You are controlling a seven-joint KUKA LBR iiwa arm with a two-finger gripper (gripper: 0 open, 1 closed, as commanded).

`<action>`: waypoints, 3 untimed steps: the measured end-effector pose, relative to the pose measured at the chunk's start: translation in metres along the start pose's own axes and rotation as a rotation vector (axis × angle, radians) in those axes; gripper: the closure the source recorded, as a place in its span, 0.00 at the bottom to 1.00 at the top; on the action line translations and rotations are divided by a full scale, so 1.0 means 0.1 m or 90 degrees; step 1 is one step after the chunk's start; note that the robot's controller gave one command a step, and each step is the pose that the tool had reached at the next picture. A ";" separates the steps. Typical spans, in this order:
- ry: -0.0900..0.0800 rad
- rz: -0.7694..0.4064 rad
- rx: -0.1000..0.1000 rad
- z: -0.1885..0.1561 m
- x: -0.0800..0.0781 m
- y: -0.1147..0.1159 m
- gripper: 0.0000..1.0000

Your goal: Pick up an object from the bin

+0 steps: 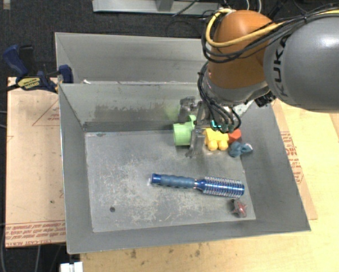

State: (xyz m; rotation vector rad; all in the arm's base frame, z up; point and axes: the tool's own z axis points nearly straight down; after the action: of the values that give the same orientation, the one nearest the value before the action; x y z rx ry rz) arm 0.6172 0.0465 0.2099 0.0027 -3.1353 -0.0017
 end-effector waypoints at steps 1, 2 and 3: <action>0.001 -0.015 -0.002 1.42 0.31 -0.40 0.00; -0.011 -0.015 0.000 1.36 0.26 -0.40 1.00; -0.011 0.035 0.000 -0.05 0.43 -0.57 1.00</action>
Offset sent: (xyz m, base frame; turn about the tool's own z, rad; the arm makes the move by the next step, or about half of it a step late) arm -0.0306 -0.0410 -0.1399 -0.0268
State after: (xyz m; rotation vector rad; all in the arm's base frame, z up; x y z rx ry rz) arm 0.5745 -0.0106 0.2152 -0.0849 -3.1519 -0.0013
